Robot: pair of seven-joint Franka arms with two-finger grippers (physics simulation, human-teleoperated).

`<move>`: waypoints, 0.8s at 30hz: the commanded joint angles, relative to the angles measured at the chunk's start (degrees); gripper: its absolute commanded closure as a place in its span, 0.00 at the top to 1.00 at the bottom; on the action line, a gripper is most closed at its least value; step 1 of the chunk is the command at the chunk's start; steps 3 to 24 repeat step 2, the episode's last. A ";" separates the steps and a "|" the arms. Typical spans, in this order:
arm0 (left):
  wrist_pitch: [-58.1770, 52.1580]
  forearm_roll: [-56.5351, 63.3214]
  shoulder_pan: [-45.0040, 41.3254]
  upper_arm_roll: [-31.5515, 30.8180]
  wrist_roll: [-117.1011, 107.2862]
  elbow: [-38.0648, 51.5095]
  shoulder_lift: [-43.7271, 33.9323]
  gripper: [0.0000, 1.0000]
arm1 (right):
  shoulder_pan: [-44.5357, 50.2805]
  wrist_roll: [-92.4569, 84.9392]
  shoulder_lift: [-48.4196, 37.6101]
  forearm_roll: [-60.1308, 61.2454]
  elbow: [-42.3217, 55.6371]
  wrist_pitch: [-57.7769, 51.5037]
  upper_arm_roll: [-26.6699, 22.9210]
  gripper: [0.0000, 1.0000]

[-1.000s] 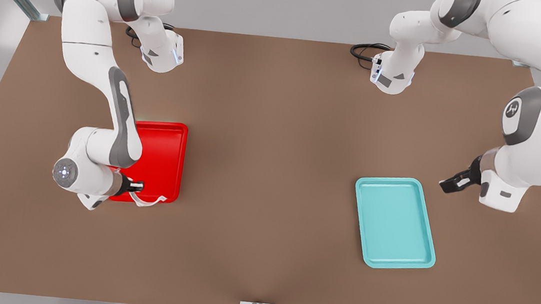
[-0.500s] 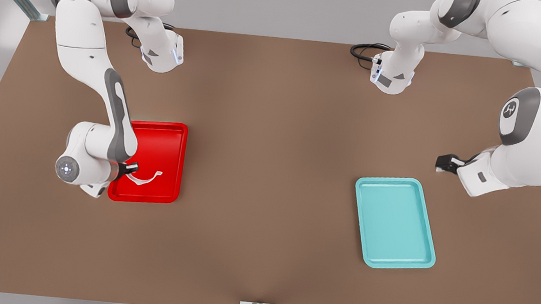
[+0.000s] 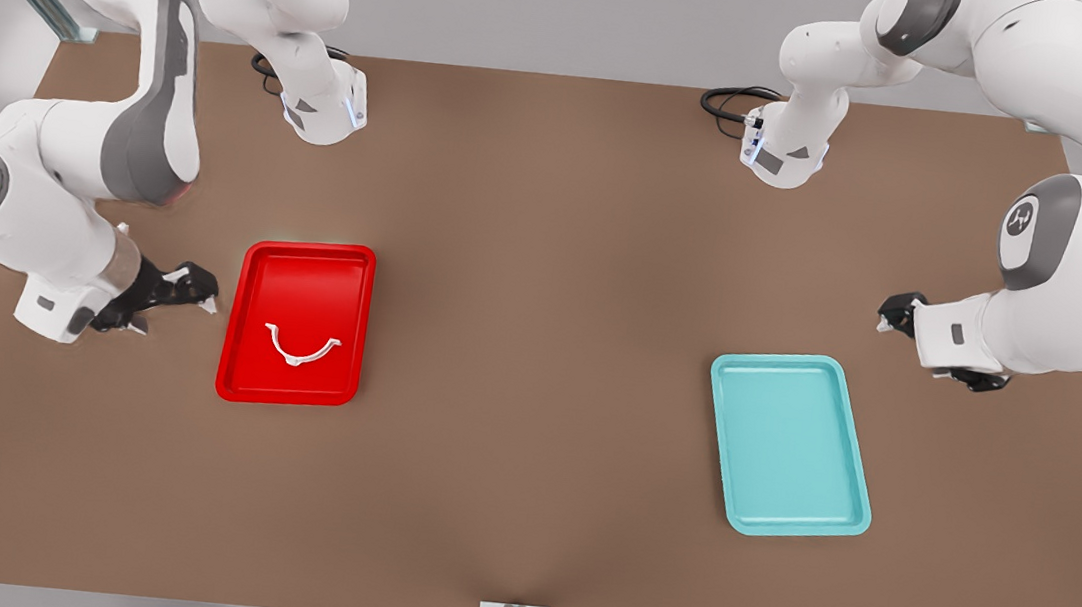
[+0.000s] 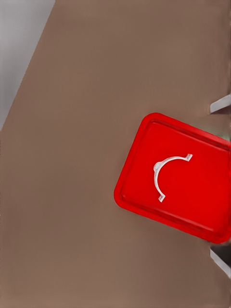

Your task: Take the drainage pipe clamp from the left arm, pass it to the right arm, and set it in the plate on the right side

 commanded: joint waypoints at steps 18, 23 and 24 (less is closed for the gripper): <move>-0.12 0.22 0.00 -0.02 14.87 0.02 -0.08 1.00 | 0.01 20.29 -2.75 -3.07 0.80 -17.00 0.13 1.00; -0.12 0.22 0.00 -0.02 14.87 0.02 -0.08 1.00 | 0.01 20.29 -2.75 -3.07 0.80 -17.00 0.13 1.00; -0.12 0.22 0.00 -0.02 14.87 0.02 -0.08 1.00 | 0.01 20.29 -2.75 -3.07 0.80 -17.00 0.13 1.00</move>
